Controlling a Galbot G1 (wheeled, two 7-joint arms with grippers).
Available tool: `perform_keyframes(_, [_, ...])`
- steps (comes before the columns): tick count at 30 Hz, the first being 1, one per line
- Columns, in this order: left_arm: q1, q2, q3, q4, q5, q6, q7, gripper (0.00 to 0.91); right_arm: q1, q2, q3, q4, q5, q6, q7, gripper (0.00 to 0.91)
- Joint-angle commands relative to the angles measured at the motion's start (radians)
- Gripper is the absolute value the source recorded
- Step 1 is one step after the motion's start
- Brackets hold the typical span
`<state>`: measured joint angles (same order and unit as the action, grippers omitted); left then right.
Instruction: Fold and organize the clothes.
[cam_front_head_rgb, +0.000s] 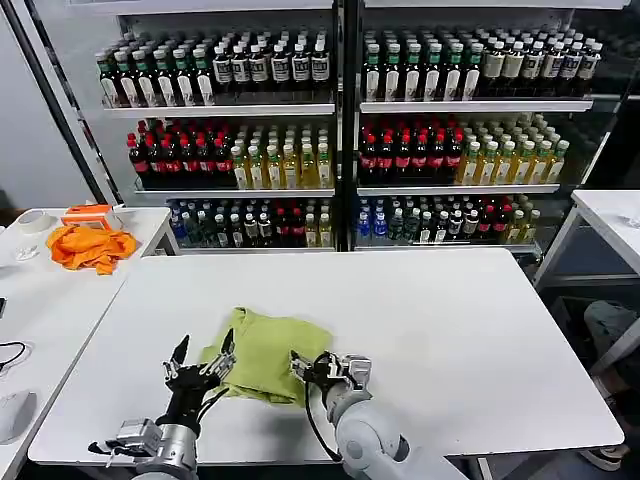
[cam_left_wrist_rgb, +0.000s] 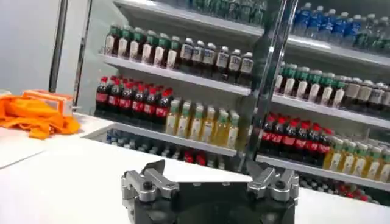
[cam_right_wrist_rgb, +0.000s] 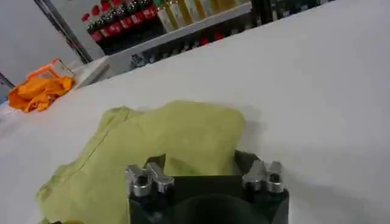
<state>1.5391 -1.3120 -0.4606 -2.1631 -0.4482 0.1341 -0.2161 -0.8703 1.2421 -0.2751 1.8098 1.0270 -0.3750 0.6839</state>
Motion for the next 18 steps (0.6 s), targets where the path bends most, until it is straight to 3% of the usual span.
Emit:
perform_keyframes(1, [0.007, -0.006, -0.006, -0.004, 0.001, -0.001, -0.001, 0.907, 0.01, 0.024, -0.022, -0.016, 0.046, 0.009, 0.031, 0.0])
perform_keyframes(12, [0.01, -0.008, -0.004, -0.007, 0.0, -0.001, -0.001, 0.907, 0.012, 0.012, -0.004, -0.023, 0.039, 0.02, 0.018, 0.0])
perform_keyframes(18, [0.009, -0.008, 0.0, -0.008, 0.0, -0.001, 0.0, 0.907, 0.047, -0.027, 0.035, -0.046, 0.03, -0.023, -0.002, 0.0])
